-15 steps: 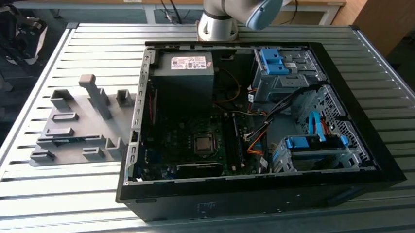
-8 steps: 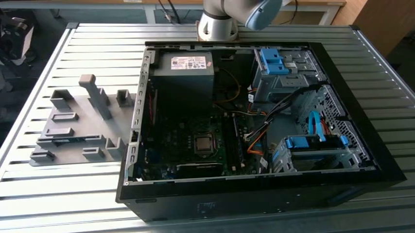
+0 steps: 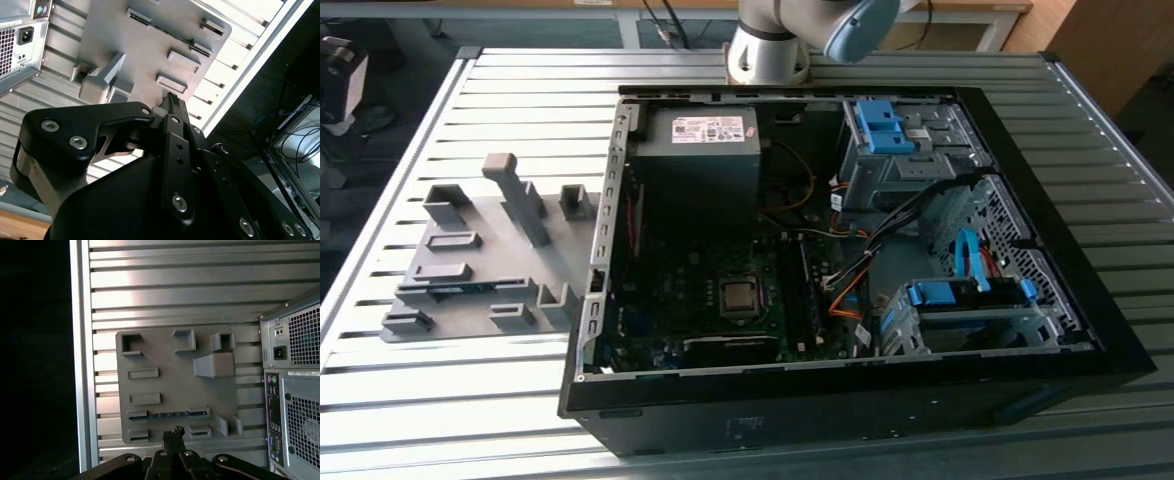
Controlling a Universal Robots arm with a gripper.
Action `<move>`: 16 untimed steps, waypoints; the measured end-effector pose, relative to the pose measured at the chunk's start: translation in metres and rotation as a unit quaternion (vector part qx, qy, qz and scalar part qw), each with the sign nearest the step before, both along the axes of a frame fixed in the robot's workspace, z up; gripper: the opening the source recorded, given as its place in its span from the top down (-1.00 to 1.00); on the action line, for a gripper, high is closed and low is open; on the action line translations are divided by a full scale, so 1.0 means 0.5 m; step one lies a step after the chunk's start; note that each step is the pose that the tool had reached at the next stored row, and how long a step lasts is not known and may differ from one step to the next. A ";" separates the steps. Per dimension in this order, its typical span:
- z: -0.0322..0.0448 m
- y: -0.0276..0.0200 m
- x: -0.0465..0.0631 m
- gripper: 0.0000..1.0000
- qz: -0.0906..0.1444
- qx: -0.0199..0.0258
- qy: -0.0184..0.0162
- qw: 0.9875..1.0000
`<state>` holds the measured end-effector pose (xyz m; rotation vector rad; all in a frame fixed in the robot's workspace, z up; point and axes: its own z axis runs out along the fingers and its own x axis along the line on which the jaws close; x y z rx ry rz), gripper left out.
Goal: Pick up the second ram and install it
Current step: 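Pick up the second ram and move it above second insertion slot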
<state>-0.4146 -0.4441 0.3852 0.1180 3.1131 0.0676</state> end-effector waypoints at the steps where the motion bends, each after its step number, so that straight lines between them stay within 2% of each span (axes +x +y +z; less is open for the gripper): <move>1: 0.000 0.0000 0.000 0.79 0.000 0.000 0.000 1.000; 10: 0.000 0.0000 0.000 0.79 0.001 0.000 0.000 1.000; 16: 0.000 -0.0001 -0.001 0.79 0.011 0.000 0.000 1.000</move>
